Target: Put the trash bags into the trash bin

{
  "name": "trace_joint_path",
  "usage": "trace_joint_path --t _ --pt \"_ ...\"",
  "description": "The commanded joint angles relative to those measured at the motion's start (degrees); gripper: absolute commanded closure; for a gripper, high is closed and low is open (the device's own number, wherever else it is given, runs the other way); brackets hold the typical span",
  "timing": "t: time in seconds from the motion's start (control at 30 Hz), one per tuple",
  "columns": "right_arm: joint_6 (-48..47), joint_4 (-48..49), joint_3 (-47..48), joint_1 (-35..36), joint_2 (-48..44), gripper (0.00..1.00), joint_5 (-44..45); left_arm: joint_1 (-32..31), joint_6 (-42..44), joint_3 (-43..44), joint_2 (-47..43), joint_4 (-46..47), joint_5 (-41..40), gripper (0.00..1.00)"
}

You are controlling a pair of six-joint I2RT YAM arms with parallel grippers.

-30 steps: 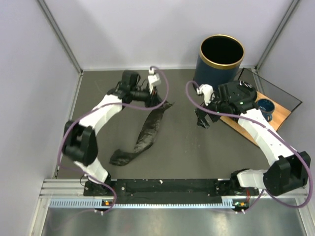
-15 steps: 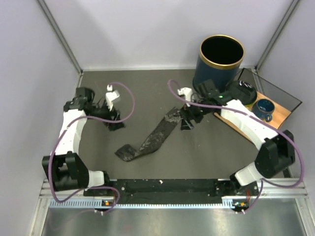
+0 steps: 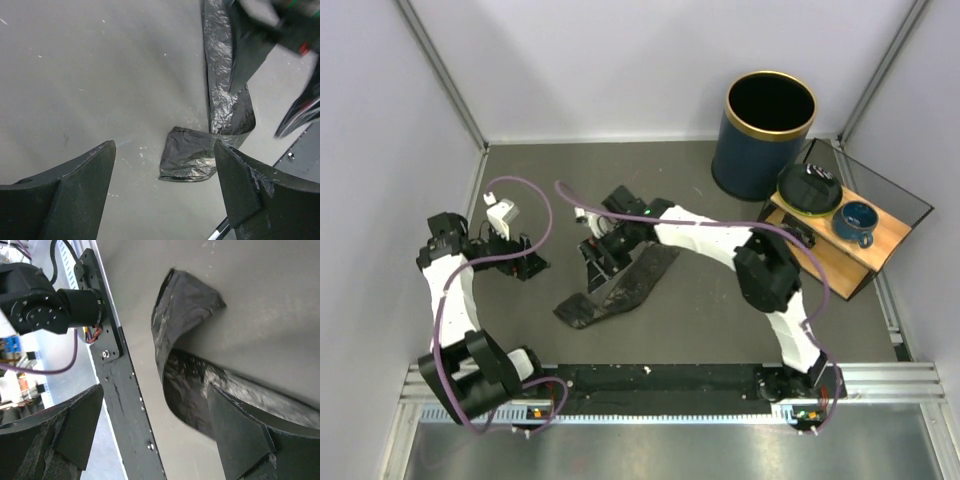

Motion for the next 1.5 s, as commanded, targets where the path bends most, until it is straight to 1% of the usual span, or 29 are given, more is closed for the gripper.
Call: trace_joint_path --t 0.0,0.2,0.3,0.33,0.4,0.43,0.47,0.5,0.53,0.63,0.67,0.7,0.73,0.77,0.8,0.87,0.93,1.0,1.03,1.07,1.1,1.13,1.17,1.2,1.23,1.27,1.33,1.4,1.47 --pt "10.43 4.54 6.55 3.11 7.67 0.15 -2.34 0.51 -7.09 -0.67 -5.88 7.12 -2.08 0.15" --pt "16.93 8.58 11.74 5.75 15.33 0.15 -7.17 0.68 -10.08 -0.58 -8.17 8.35 -1.82 0.15" --pt "22.46 12.19 12.97 6.28 18.93 0.22 -11.91 0.68 -12.63 -0.58 -8.52 9.05 -2.52 0.16" --pt "23.45 12.80 12.97 6.19 19.73 0.35 -13.23 1.03 -12.98 -0.40 -8.61 8.62 -2.52 0.16" --pt "23.46 13.25 12.19 5.84 19.47 0.55 -15.52 1.65 -13.68 0.21 -8.87 8.18 -0.95 0.18" --pt "23.11 13.25 11.83 5.49 18.77 0.83 -15.88 2.00 -13.69 0.47 -8.96 7.74 0.45 0.19" --pt "22.15 13.42 11.31 4.79 16.42 0.95 -16.14 2.26 -13.69 0.65 -8.96 6.78 1.77 0.20" --pt "21.36 13.25 10.26 3.31 14.83 1.00 -16.06 2.26 -13.95 1.00 -9.14 6.42 4.22 0.24" --pt "20.39 13.25 9.73 2.33 13.16 1.00 -15.97 2.26 -14.65 1.09 -9.31 6.50 5.38 0.25" --pt "14.42 13.07 6.21 -1.53 2.28 1.00 -14.57 2.18 -17.72 1.53 -9.75 8.35 10.46 0.26" --pt "9.53 12.99 5.25 -2.33 -0.89 1.00 -12.91 2.26 -17.91 1.71 -9.93 8.70 12.49 0.25" --pt "6.26 11.94 3.32 -3.46 -7.45 1.00 -11.33 2.18 -18.69 2.23 -10.28 9.83 14.25 0.25" --pt "2.58 11.15 2.43 -3.56 -10.64 1.00 -9.31 2.09 -19.57 2.58 -10.54 10.98 16.70 0.21" --pt "-5.47 9.83 1.64 -3.56 -13.37 1.00 -4.68 1.65 -21.40 3.28 -10.72 12.64 17.42 0.20" --pt "-8.24 9.39 0.24 -3.39 -19.06 1.00 -1.67 1.39 -26.47 3.72 -10.98 17.62 17.78 0.19" --pt "-14.22 10.86 -1.87 -3.48 -23.83 1.00 5.61 0.51 -31.42 5.30 -11.51 21.69 18.39 0.17" --pt "-15.47 12.97 -4.86 -3.56 -29.12 1.00 8.19 -0.72 -39.41 5.49 -13.52 29.32 17.87 0.17" --pt "-17.40 14.12 -7.57 -3.56 -31.76 1.00 8.46 -3.87 -46.69 3.91 -16.85 34.34 17.26 0.16" --pt "-18.02 15.69 -9.33 -3.56 -35.16 1.00 8.90 -5.46 -48.82 3.12 -17.92 39.94 16.99 0.15" --pt "-20.12 19.02 -11.09 -3.48 -36.85 1.00 8.99 -9.13 -51.45 0.94 -18.80 43.12 16.73 0.15" --pt "-21.62 19.92 -13.55 -3.48 -38.61 1.00 8.91 -10.99 -57.14 -0.21 -20.55 47.25 17.07 0.14" --pt "-23.11 19.93 -14.09 -3.22 -40.45 1.00 9.34 -14.31 -60.59 -1.36 -21.26 55.64 17.51 0.13" --pt "-24.34 19.32 -14.45 -3.21 -41.25 1.00 9.08 -16.09 -67.67 -3.54 -22.05 62.16 17.78 0.12" --pt "-24.79 18.96 -14.80 -3.21 -41.96 1.00 8.99 -17.76 -71.13 -4.44 -23.10 66.67 17.78 0.09" --pt "-25.58 18.87 -15.32 -3.21 -42.66 1.00 7.86 -21.08 -74.30 -5.14 -23.55 75.06 17.61 0.07" --pt "-26.98 19.92 -17.16 -3.21 -44.67 1.00 7.68 -22.94 -78.68 -6.28 -23.90 78.19 17.17 0.06" --pt "-27.25 22.46 -19.80 -3.21 -46.79 1.00 6.19 -26.81 -80.92 -6.73 -24.96 81.99 14.36 0.05" --pt "-28.05 25.79 -23.39 -3.13 -49.60 1.00 5.22 -30.59 -81.54 -6.64 -25.13 83.76 11.03 0.03" --pt "-27.78 26.43 -24.82 -3.13 -50.66 1.00 4.08 -33.85 -80.75 -6.03 -24.35 82.71 9.35 0.05"
